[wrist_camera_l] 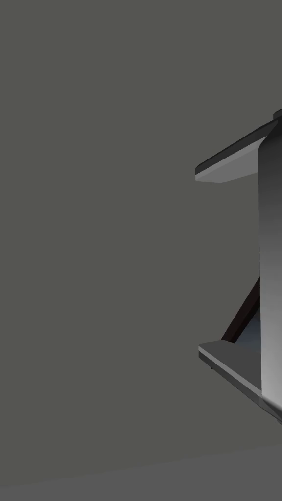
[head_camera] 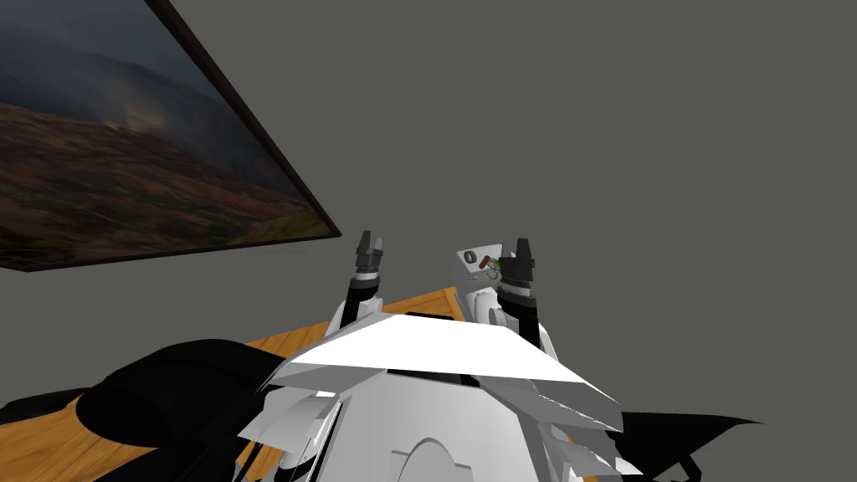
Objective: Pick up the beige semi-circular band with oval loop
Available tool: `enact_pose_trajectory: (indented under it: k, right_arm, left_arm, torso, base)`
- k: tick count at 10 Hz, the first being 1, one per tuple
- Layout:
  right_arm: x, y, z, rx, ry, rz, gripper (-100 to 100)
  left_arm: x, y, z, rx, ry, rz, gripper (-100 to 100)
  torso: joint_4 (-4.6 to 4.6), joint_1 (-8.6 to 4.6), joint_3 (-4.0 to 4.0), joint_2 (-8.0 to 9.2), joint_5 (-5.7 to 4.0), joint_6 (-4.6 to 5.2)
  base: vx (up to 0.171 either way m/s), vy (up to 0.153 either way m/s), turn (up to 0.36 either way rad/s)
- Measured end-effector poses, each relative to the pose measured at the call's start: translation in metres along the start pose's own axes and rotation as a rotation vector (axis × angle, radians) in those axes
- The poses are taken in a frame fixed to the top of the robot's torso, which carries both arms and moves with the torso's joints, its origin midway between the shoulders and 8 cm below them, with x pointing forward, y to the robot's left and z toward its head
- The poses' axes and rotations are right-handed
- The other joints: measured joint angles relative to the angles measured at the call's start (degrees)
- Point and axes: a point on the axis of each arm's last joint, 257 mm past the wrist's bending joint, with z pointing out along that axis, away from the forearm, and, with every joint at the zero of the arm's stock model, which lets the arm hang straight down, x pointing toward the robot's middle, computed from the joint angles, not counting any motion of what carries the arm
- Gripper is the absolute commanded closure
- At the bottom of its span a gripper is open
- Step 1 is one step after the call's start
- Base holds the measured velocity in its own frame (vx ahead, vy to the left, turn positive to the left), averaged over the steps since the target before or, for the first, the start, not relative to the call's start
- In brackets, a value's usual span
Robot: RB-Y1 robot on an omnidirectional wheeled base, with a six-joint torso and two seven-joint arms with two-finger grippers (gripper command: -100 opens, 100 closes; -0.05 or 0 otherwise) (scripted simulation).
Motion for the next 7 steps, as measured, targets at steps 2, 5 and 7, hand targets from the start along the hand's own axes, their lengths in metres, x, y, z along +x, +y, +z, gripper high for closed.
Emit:
enact_pose_trajectory:
  k: [2, 5, 7]
  right_arm:
    - [0.007, -0.009, -0.002, 0.013, 0.044, -0.029, -100]
    - [0.019, -0.033, -0.014, 0.057, 0.13, -0.103, -100]
    - [0.024, -0.052, -0.027, 0.095, 0.195, -0.17, -100]
  left_arm:
    - [0.0, 0.0, 0.0, 0.0, 0.0, 0.0, 0]
    - [0.0, 0.0, 0.0, 0.0, 0.0, 0.0, 0]
    - [0.0, 0.0, 0.0, 0.0, 0.0, 0.0, 0]
  torso:
    - [0.02, -0.11, 0.05, 0.1, -0.03, 0.01]
    - [0.05, -0.18, 0.14, 0.25, -0.05, 0.01]
    - [0.08, -0.25, 0.2, 0.35, -0.06, 0.01]
  base:
    - [-0.04, -0.031, -0.036]
    - [-0.069, -0.044, -0.055]
    - [-0.073, -0.044, -0.033]
